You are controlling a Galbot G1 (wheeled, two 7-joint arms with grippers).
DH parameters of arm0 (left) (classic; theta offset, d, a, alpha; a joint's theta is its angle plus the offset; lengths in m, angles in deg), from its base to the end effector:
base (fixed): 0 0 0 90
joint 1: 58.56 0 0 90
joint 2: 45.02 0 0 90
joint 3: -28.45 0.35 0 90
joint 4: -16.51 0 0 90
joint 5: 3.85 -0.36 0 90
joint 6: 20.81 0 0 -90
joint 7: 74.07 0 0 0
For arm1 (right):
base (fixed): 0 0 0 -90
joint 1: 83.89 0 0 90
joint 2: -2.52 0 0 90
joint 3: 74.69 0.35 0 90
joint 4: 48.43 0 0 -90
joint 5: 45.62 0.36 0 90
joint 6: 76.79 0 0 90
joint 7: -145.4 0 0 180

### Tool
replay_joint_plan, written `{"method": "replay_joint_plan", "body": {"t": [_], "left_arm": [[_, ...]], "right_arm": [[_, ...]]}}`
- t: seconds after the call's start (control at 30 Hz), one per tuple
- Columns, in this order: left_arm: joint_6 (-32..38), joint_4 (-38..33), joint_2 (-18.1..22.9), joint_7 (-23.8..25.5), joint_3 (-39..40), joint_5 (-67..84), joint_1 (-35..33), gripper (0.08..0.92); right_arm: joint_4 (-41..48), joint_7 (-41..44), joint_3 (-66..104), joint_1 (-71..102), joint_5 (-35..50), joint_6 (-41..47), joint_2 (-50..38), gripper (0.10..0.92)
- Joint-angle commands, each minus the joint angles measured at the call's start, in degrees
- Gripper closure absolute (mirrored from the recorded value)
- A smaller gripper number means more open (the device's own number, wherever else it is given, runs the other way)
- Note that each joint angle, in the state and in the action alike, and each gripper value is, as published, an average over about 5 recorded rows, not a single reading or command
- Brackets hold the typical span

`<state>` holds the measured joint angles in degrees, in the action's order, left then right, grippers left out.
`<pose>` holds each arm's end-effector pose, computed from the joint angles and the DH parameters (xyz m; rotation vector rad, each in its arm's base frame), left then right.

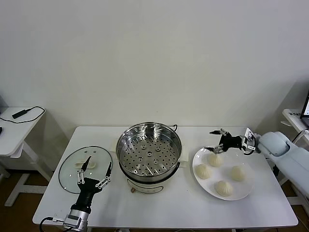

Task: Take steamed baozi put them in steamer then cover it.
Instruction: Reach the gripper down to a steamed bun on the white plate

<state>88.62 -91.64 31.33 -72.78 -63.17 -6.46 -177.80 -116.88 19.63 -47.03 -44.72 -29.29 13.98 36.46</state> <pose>0.1866 0.0655 -0.3667 0.2124 2.9630 0.3891 0.4977 -0.2345 -0.2050 1.3497 -1.9265 1.0546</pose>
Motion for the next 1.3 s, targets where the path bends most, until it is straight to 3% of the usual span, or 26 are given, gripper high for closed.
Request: {"method": "replay_joint_plan", "body": {"t": [0.03, 0.57, 1.1, 1.3], "left_arm": [[-0.08, 0.04, 0.07, -0.05, -0.05, -0.06, 0.04, 0.177], [0.06, 0.67, 0.18, -0.36, -0.77, -0.18, -0.17, 0.177], [0.15, 1.08, 0.35, -0.53, -0.59, -0.32, -0.24, 0.177], [0.19, 1.1, 0.38, -0.64, -0.67, -0.3, -0.23, 0.177]], "right_arm": [[7.5, 14.1, -13.68, -11.77, -15.46, -1.27, 3.35, 0.203], [17.29, 10.78, -13.71, -10.56, -20.33, -2.5, 14.7, 0.203], [18.31, 10.75, -13.8, -10.31, -22.58, -3.47, 15.8, 0.204], [15.48, 10.48, -14.06, -11.4, -22.41, -3.54, 14.62, 0.297]]}}
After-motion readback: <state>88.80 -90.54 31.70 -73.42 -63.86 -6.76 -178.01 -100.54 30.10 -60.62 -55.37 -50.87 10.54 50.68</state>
